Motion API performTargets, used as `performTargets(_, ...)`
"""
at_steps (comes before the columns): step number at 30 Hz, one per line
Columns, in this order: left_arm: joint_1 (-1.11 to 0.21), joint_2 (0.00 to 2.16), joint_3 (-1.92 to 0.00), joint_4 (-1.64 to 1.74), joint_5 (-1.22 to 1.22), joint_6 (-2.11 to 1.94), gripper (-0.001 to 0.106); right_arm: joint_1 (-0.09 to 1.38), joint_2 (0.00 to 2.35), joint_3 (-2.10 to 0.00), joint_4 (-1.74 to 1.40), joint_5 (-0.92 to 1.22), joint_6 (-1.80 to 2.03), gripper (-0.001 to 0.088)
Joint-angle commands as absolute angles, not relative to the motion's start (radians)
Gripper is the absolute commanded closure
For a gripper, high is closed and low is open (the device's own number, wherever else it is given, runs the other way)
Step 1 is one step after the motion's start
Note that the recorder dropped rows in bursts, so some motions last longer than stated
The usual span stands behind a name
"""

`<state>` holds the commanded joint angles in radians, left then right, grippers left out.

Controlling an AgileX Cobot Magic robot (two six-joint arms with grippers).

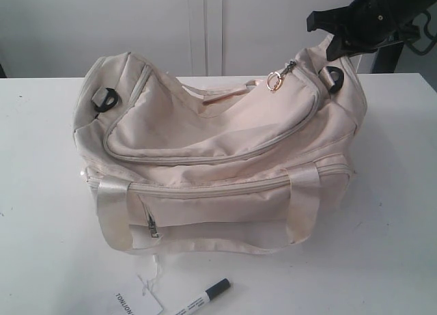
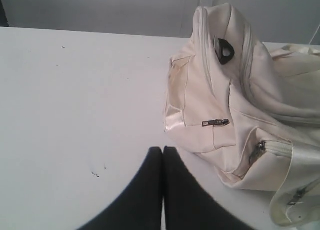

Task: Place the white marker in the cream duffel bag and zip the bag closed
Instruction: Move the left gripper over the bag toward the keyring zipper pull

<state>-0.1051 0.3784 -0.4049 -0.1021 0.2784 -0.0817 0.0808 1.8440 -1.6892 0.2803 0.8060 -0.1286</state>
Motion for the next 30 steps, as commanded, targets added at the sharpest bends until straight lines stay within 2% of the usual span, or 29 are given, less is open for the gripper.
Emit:
performTargets(12,-0.105,0.853,-0.805,-0.128,0.553,0.11,0.105,0.081,1.844,-1.689,0.28,0.806,-0.129,0.0868)
performTargets(23,-0.105,1.072,-0.969,-0.46,0.554,0.38,0.105,0.081,1.844,-1.689,0.28,0.806,-0.129,0.0868)
performTargets(30,-0.124,1.171,-1.053,-0.523,0.585,0.445,0.105,0.081,1.844,-1.689,0.28,0.806,-0.129,0.0868)
